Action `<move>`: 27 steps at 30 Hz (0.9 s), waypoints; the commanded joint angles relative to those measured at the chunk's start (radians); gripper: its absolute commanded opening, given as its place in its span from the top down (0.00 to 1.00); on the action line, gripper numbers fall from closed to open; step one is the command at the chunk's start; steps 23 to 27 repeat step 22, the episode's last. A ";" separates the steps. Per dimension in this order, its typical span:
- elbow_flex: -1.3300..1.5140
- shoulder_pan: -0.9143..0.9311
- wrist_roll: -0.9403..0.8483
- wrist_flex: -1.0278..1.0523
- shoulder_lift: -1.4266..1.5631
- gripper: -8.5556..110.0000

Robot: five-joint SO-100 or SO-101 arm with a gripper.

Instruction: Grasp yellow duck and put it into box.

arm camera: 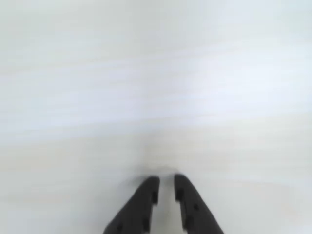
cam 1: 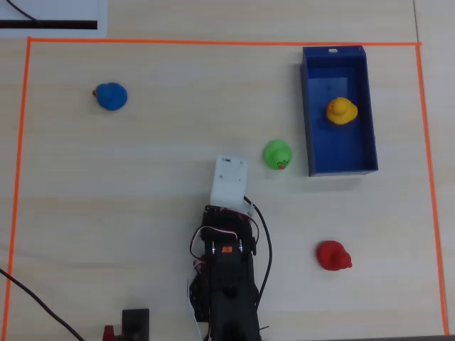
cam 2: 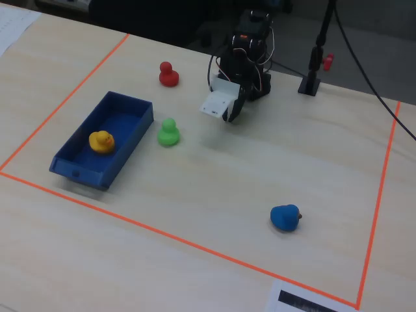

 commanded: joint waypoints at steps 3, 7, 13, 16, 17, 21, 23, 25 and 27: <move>0.000 0.032 0.006 0.020 0.003 0.93; 0.000 0.031 0.005 0.020 0.003 0.92; 0.000 0.031 0.006 0.020 0.003 0.92; 0.000 0.031 0.006 0.020 0.003 0.92; 0.000 0.031 0.006 0.020 0.003 0.92; 0.000 0.031 0.006 0.020 0.003 0.92; 0.000 0.031 0.006 0.020 0.003 0.92; 0.000 0.031 0.006 0.020 0.003 0.92; 0.000 0.031 0.006 0.020 0.003 0.92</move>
